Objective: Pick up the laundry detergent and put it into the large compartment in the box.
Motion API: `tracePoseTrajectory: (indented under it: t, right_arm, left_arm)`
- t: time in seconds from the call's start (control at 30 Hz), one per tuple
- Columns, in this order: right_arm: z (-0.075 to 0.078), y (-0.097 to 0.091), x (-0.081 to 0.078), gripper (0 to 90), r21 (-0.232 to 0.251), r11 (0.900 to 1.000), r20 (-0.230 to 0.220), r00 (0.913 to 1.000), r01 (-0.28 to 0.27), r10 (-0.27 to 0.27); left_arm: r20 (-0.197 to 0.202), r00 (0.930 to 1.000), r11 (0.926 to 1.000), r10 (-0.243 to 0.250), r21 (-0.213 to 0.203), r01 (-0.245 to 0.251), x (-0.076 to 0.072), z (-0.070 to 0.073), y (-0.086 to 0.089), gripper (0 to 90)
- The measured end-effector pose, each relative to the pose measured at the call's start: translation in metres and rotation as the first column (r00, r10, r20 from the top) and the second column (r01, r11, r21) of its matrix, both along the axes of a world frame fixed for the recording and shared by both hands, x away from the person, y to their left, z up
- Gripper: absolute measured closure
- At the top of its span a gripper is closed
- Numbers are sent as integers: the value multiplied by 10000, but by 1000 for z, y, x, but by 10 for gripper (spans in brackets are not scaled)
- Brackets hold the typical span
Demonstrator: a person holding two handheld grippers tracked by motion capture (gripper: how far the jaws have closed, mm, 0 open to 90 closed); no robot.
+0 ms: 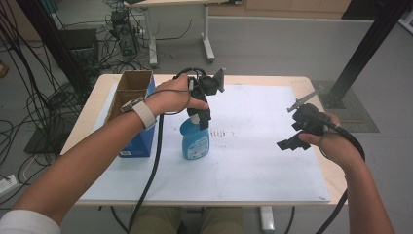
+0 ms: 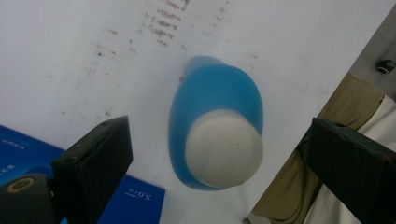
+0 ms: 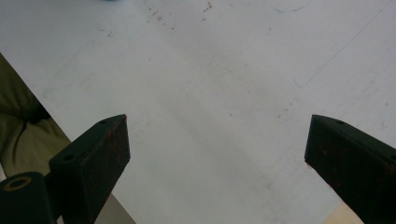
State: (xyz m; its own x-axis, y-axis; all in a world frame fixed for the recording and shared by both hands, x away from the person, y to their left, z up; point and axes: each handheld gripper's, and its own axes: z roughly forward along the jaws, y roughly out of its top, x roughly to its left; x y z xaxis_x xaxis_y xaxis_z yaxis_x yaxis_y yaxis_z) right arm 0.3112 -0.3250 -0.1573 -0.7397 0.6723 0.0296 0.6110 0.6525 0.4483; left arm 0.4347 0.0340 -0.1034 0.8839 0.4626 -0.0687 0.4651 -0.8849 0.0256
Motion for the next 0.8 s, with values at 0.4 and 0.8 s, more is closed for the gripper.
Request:
tracePoseTrajectory:
  t: [0.4, 0.8]
  right_arm:
    - [-1, 0, 0, 66, 0, 10000, 2, 10000, -16, 16]
    - [1, 1, 0, 66, -8, 10000, 42, 10000, -36, 36]
  left_arm:
    - [47, 10000, 9999, 19, 101, -19, -1, -4, -2, 82]
    - [15, 10000, 10000, -1, 64, 1, -1, -5, 0, 83]
